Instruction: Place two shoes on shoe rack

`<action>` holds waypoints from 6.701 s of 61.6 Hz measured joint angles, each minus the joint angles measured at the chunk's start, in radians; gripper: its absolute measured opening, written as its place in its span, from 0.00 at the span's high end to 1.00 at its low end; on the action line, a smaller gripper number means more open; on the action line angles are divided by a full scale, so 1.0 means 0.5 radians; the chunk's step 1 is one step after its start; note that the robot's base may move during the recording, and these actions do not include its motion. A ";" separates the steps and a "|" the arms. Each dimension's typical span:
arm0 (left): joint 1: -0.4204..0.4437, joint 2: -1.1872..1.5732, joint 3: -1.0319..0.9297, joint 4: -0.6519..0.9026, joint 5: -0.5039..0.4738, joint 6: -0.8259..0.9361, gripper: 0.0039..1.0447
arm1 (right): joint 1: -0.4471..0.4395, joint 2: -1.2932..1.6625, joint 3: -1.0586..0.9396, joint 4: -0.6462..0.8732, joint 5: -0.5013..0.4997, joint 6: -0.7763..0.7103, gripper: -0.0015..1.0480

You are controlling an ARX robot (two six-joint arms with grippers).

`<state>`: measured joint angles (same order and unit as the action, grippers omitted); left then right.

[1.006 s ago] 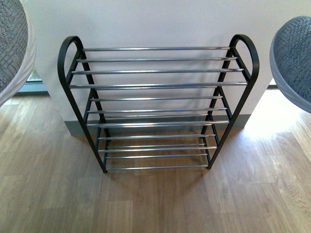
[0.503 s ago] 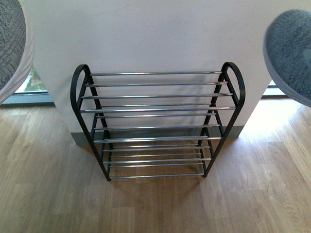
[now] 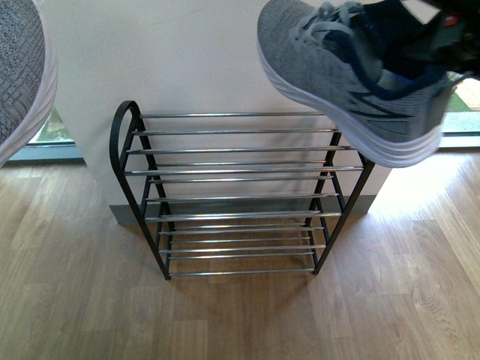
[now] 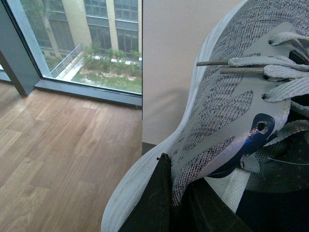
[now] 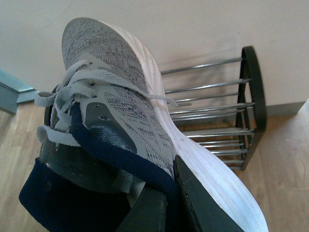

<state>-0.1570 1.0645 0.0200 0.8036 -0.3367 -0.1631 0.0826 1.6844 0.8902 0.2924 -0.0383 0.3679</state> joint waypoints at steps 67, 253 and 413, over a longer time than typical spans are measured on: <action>0.000 0.000 0.000 0.000 -0.001 0.000 0.98 | -0.184 1.698 1.830 -0.726 0.380 0.640 0.98; 0.000 0.000 0.000 0.000 -0.001 0.000 0.98 | -0.172 -2.879 -1.743 -0.091 0.077 -0.726 0.98; -0.162 1.607 1.292 -0.553 0.536 -0.809 0.98 | -0.169 -3.359 -1.743 -0.578 0.077 -0.729 0.09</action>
<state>-0.2379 1.8679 0.6662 0.5270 -0.0685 -0.5678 -0.0017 0.0048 0.0189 0.0032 0.0002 0.0032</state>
